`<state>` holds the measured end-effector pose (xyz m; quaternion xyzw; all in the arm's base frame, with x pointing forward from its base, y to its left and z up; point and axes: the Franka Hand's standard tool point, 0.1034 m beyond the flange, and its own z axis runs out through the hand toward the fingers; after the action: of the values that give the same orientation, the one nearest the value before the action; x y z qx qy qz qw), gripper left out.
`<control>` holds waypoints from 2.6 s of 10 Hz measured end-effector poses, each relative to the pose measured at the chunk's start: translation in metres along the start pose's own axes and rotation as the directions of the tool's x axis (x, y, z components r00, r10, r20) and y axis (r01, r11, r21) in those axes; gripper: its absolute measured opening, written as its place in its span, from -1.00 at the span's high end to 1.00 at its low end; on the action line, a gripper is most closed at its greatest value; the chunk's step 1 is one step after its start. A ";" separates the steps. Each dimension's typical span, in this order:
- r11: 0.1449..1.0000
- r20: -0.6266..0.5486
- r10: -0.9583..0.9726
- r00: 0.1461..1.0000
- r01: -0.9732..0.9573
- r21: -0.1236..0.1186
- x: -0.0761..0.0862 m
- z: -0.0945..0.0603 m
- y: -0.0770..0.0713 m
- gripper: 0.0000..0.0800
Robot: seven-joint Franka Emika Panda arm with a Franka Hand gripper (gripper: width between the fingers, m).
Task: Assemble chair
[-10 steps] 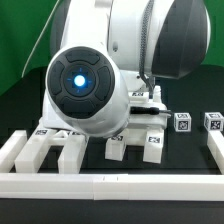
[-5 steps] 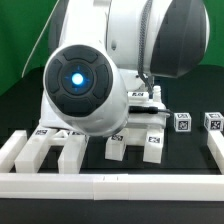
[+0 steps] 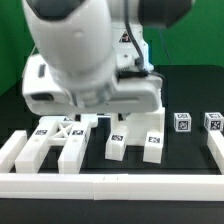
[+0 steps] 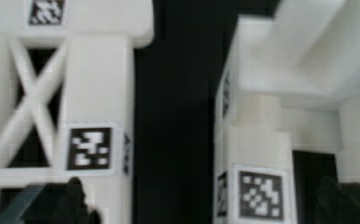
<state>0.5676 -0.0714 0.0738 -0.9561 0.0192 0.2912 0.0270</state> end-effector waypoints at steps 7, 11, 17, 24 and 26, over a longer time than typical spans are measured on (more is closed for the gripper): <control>0.999 -0.439 -0.015 0.898 -0.008 -0.049 -0.003 -0.039 0.045 -0.62; 1.000 -0.443 0.027 0.896 -0.031 -0.003 0.000 -0.001 0.042 -0.62; 0.999 -0.490 0.027 0.871 -0.041 -0.018 0.002 0.033 0.049 -0.62; 0.999 -0.505 0.015 0.863 -0.037 -0.034 0.014 0.044 0.038 -0.62; 0.998 -0.519 0.000 0.855 -0.030 -0.050 0.018 0.048 0.042 -0.62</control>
Offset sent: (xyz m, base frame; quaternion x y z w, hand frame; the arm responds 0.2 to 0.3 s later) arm -0.0008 -0.0211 0.0197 -0.0085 0.1759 0.0129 0.9843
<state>0.5539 -0.1103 0.0223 -0.9994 0.0249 0.0237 -0.0082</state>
